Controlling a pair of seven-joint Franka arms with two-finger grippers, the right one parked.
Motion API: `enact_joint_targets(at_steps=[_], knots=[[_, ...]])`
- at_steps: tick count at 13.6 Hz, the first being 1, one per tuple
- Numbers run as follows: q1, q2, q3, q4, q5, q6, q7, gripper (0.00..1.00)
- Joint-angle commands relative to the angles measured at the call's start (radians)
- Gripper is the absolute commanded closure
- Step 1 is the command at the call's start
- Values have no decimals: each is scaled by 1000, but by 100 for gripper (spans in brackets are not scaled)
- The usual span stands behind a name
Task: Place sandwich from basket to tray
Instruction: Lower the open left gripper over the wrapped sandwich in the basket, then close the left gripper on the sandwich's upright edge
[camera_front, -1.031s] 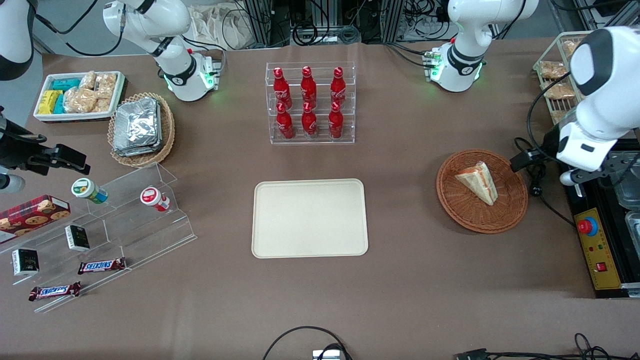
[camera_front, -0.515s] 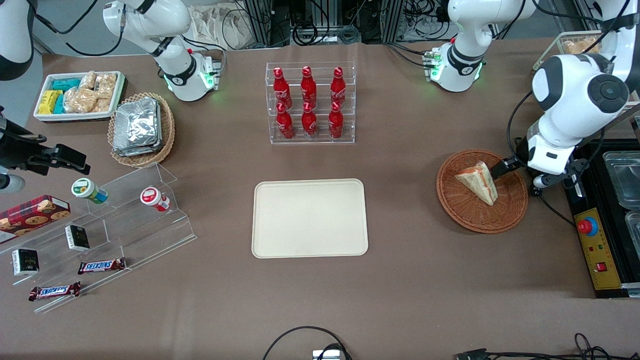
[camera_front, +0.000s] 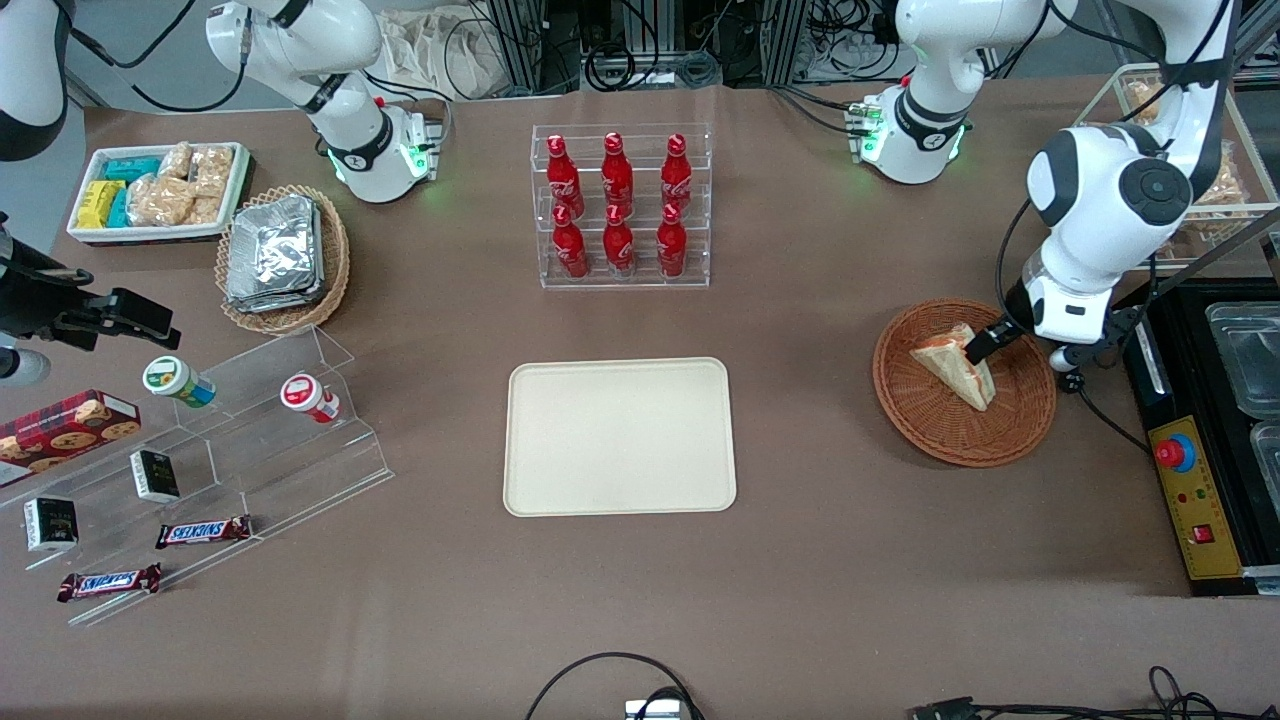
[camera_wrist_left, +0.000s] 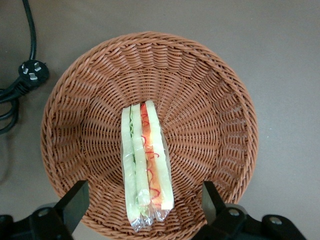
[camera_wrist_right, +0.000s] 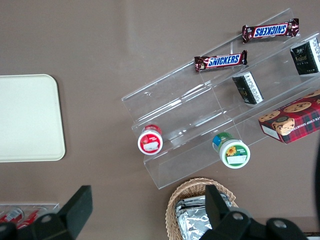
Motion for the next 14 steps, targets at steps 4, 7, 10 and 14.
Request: enact_joint_targets(at_steps=[4,7,10,14], knots=[[2,65,-5,-53,12,124,-70,0],[2,101,-5,-85,12,210,-83,0],[-5,136,-5,-105,12,267,-99,0],[-8,174,-5,-119,12,322,-105,0]])
